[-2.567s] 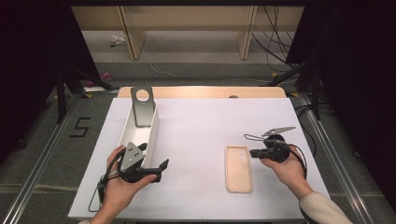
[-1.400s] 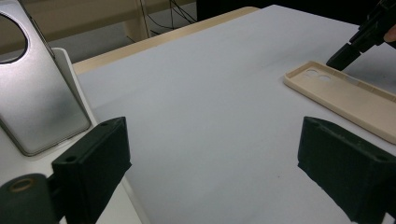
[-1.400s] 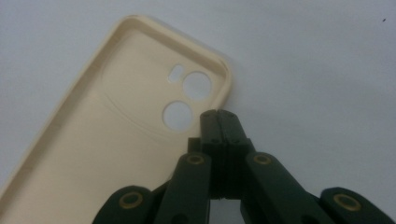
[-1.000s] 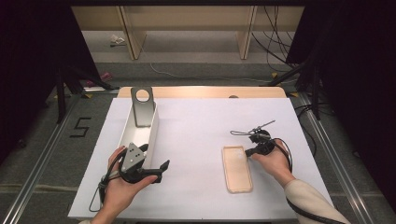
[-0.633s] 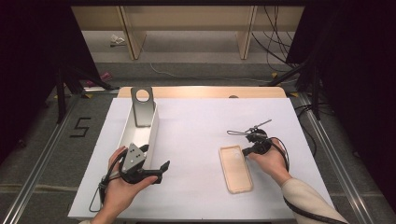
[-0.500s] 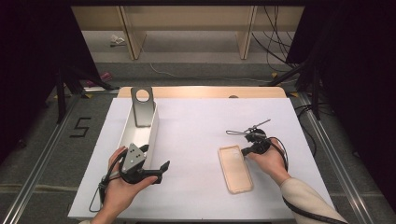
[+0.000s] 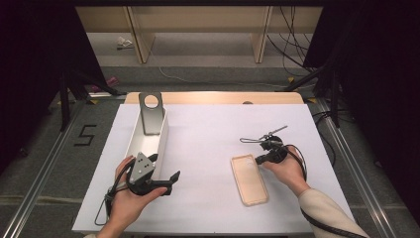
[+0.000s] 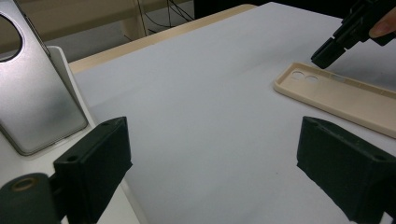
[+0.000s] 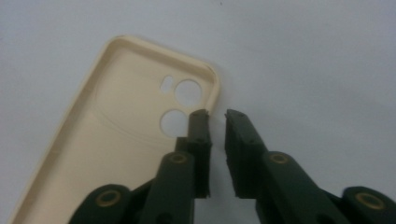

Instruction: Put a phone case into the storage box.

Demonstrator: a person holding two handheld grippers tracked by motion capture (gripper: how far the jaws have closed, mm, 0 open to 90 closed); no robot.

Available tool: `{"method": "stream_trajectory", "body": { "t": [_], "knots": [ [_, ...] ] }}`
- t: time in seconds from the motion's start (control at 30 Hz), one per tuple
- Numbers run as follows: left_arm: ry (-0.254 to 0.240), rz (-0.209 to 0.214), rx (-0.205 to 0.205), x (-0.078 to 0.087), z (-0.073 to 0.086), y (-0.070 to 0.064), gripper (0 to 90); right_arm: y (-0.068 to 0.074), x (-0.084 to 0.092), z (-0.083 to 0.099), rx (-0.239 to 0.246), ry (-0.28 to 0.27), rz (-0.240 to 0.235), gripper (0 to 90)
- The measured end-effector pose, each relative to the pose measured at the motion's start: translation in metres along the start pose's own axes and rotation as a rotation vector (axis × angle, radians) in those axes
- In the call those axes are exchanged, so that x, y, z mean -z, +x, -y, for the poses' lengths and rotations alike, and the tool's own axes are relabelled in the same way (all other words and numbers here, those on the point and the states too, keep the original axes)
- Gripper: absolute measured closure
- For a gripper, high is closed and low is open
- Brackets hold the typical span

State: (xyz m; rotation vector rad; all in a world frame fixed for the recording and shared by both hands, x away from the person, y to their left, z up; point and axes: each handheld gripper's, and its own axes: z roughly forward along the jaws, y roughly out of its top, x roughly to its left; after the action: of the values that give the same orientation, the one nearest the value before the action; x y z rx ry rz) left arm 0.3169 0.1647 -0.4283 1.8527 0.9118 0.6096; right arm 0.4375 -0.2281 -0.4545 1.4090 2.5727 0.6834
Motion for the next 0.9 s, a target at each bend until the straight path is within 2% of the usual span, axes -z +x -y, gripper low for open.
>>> {"method": "stream_trajectory", "body": {
  "t": [0.07,0.2,0.3,0.4,0.43,0.47,0.53,0.63,0.8,0.9],
  "knots": [
    [0.000,0.002,0.000,0.000,0.000,0.000,9.5,0.001,0.005,0.000,0.051,-0.019,0.009,69.2],
    [-0.001,0.002,0.001,0.000,0.000,0.001,9.5,0.006,0.018,0.002,0.181,-0.037,0.035,49.1],
    [-0.003,0.001,0.003,0.000,0.001,0.001,9.4,0.010,0.025,0.005,0.296,-0.043,0.039,39.3],
    [-0.004,0.002,0.002,-0.001,0.001,0.001,9.4,0.015,0.037,0.006,0.432,-0.033,0.062,29.5],
    [-0.003,0.002,0.000,-0.001,0.001,0.001,9.4,0.018,0.041,0.007,0.474,-0.025,0.058,28.9],
    [-0.002,0.002,0.002,-0.001,0.001,0.001,9.4,0.020,0.044,0.008,0.539,-0.016,0.045,27.8],
    [0.000,0.002,0.002,-0.001,0.001,0.001,9.4,0.027,0.050,0.013,0.627,0.030,0.017,24.6],
    [0.001,0.004,0.001,-0.002,0.001,0.001,9.4,0.038,0.051,0.022,0.738,0.090,-0.005,22.5],
    [0.002,0.007,-0.003,-0.002,0.001,0.000,9.4,0.053,0.042,0.035,0.834,0.181,-0.050,24.2],
    [0.001,0.007,0.000,-0.002,0.001,0.000,9.4,0.059,0.039,0.038,0.881,0.211,-0.059,24.9]
  ]
}}
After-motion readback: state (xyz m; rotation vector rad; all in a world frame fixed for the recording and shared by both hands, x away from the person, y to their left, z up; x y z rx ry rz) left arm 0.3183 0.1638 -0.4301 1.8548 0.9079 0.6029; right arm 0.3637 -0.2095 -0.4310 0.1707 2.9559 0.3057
